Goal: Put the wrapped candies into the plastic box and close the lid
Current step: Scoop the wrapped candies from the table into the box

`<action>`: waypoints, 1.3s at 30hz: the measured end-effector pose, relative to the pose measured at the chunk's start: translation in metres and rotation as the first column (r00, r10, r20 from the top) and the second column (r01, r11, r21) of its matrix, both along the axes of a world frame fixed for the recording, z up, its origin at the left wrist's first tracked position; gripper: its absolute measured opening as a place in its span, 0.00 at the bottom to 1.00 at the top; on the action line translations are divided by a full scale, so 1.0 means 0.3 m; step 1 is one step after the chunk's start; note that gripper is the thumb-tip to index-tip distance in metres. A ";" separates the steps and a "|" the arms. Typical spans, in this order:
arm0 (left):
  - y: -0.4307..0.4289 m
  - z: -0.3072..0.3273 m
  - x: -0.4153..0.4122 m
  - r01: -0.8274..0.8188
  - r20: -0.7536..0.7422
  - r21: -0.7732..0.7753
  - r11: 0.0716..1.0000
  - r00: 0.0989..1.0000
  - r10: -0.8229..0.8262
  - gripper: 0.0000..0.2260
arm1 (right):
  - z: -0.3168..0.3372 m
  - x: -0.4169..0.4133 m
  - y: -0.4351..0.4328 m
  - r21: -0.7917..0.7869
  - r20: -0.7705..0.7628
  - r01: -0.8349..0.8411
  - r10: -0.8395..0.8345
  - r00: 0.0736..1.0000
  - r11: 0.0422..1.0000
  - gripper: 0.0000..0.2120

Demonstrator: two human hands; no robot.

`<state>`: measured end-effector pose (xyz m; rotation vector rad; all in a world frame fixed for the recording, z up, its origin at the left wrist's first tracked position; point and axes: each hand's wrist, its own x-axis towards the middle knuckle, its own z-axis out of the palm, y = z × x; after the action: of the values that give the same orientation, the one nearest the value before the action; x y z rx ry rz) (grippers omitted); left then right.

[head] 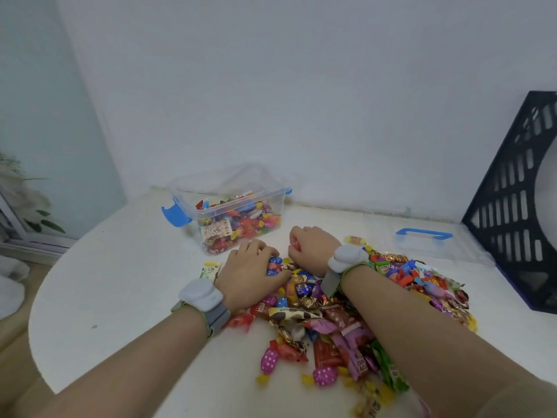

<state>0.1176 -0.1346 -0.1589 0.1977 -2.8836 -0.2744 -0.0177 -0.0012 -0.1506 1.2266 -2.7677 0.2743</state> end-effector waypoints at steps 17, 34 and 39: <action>0.016 0.116 -0.111 0.028 -0.223 0.082 0.996 0.975 -0.009 0.12 | 0.076 -0.066 -0.045 -0.375 0.099 0.314 -0.299 0.949 0.872 0.24; -0.390 0.467 -0.262 -0.327 -0.103 0.497 0.804 0.897 0.429 0.20 | 0.413 -0.207 -0.539 -0.769 0.372 0.394 -0.150 0.916 0.504 0.28; -0.446 0.434 -0.256 -0.350 0.168 0.349 0.869 0.936 0.309 0.16 | 0.349 -0.216 -0.582 -0.669 0.472 0.364 -0.007 0.881 0.648 0.22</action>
<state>0.0407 -0.2686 -0.0287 0.7884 -2.8034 -0.7674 -0.0825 -0.1758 -0.0457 0.6793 -2.5399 1.6517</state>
